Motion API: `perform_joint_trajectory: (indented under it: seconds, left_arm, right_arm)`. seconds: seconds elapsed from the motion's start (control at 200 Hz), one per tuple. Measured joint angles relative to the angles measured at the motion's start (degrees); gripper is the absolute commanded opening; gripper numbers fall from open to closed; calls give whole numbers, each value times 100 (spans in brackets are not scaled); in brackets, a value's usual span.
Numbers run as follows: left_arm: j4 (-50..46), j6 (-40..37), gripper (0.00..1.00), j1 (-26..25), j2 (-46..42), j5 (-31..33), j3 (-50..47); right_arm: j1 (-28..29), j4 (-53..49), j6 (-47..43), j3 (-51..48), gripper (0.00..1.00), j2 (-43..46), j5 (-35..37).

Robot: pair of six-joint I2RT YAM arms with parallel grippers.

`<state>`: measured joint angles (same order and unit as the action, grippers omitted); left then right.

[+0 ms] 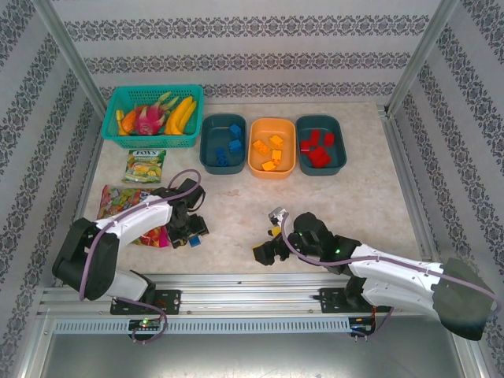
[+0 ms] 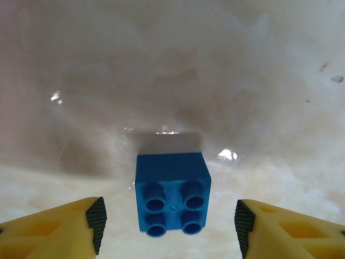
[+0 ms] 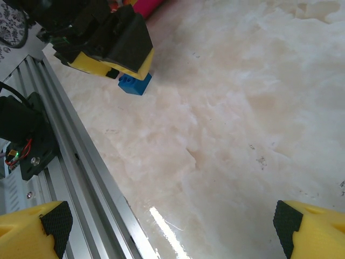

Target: Sort the legos into containers by color

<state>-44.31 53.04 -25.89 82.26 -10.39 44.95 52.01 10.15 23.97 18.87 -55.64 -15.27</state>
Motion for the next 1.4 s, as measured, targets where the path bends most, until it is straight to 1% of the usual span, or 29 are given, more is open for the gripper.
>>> perform_joint_trajectory:
  seconds: [0.135,0.255,0.37,0.54,0.709,0.819,0.969,1.104,1.204,1.399]
  left_arm:
    - [101,0,56,-31,164,22,-46]
    - [186,11,44,-81,225,42,-48]
    - [227,22,36,-116,227,68,-52]
    - [225,39,32,-164,201,142,-52]
    - [188,37,32,-223,140,262,-24]
    - [-20,31,31,-225,74,385,208]
    - [-411,-76,32,-227,46,575,1056]
    - [-750,-313,32,-225,278,748,2312]
    - [-885,-540,32,-212,769,833,3316]
    - [-1086,-981,31,-20,2166,914,5106]
  right_arm:
    - [0,0,0,0,98,0,0]
    - [0,-2,-4,0,97,0,2]
    - [0,-2,-20,0,98,0,2]
    - [0,-2,-22,2,98,-24,0]
    - [0,-24,-44,144,98,-39,2]
    - [0,-28,-127,334,98,-59,39]
    - [-15,-66,-295,815,98,-197,170]
    - [-201,7,-404,1469,98,-533,275]
    - [-437,118,-481,1978,98,-909,374]
    - [-1025,188,-481,3071,97,-1797,691]
